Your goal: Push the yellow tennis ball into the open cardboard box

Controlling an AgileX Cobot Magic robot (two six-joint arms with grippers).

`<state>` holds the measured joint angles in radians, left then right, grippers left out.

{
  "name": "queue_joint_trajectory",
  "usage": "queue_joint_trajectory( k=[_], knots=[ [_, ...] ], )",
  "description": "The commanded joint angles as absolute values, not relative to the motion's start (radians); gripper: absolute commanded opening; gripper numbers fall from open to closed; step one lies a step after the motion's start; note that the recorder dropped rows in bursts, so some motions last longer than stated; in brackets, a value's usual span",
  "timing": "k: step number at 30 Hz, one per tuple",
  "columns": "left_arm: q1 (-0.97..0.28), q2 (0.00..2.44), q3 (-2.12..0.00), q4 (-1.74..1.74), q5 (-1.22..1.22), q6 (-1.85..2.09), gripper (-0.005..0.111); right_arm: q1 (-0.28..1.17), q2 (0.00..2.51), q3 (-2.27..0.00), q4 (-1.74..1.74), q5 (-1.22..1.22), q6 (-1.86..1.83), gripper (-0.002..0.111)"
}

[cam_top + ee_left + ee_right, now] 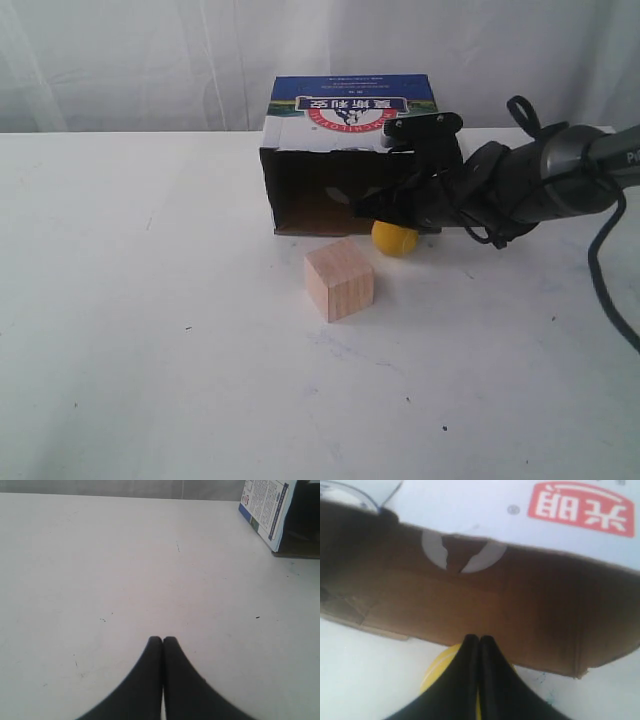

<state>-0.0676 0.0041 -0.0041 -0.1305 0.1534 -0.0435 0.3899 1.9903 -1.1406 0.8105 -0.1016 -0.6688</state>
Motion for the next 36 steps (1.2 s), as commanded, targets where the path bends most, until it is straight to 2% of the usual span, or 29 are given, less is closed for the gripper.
queue_joint_trajectory(
  k=[1,15,22,36],
  knots=[
    [-0.072,0.000,0.000,-0.133,0.150,-0.044,0.000,0.388,1.998,-1.136,0.810,-0.095,-0.670,0.000],
    [-0.072,0.000,0.000,-0.133,0.150,-0.044,0.000,0.388,1.951,-1.142,0.810,-0.085,-0.670,0.000],
    [-0.072,0.000,0.000,-0.133,0.150,-0.044,0.000,0.388,1.907,-1.146,0.810,0.120,-0.670,0.000],
    [-0.072,0.000,0.000,-0.133,0.150,-0.044,0.000,0.388,2.039,-1.164,0.808,-0.156,-0.677,0.000]
  ],
)
